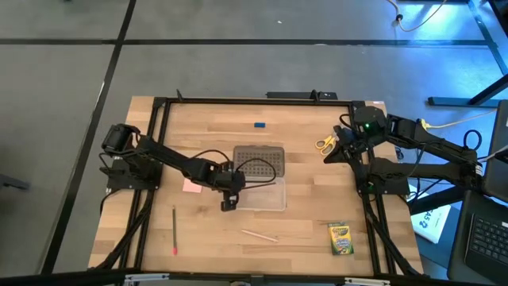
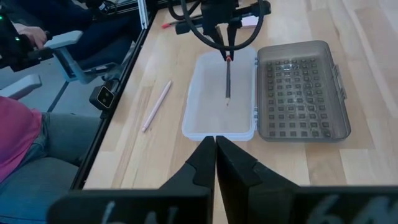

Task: Pack school essentials
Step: Put the top black pencil into the black supply box

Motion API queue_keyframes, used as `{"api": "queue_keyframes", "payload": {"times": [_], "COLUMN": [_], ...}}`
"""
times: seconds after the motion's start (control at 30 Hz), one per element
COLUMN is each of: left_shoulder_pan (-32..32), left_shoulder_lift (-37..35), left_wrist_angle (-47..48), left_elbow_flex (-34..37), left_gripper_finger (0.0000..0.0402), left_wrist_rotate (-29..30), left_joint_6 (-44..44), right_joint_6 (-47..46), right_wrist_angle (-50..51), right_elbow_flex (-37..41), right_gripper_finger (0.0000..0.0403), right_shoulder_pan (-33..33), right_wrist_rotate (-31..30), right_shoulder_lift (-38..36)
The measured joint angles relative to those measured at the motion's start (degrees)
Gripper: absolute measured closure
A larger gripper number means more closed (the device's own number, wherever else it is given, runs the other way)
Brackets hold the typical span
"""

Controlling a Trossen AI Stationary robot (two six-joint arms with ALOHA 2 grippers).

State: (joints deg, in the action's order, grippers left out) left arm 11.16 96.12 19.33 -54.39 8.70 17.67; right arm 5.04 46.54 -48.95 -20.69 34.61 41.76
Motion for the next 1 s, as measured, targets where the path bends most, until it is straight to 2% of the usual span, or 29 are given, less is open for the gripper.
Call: {"api": "queue_keyframes", "payload": {"times": [0.53, 1.0], "left_shoulder_pan": [-0.31, -0.40], "left_shoulder_lift": [0.00, 0.00], "left_wrist_angle": [3.16, 4.31], "left_elbow_flex": [0.02, 0.02], "left_gripper_finger": [0.0381, 0.0365], "left_wrist_rotate": [1.33, 2.18], "left_joint_6": [-0.26, -0.24], "right_joint_6": [0.00, 0.00], "right_wrist_angle": [0.00, 0.02], "right_elbow_flex": [0.00, 0.00], "right_gripper_finger": [0.0386, 0.0386], "right_shoulder_pan": [0.00, 0.00], "right_wrist_rotate": [0.00, -0.02], "right_shoulder_lift": [0.00, 0.00]}}
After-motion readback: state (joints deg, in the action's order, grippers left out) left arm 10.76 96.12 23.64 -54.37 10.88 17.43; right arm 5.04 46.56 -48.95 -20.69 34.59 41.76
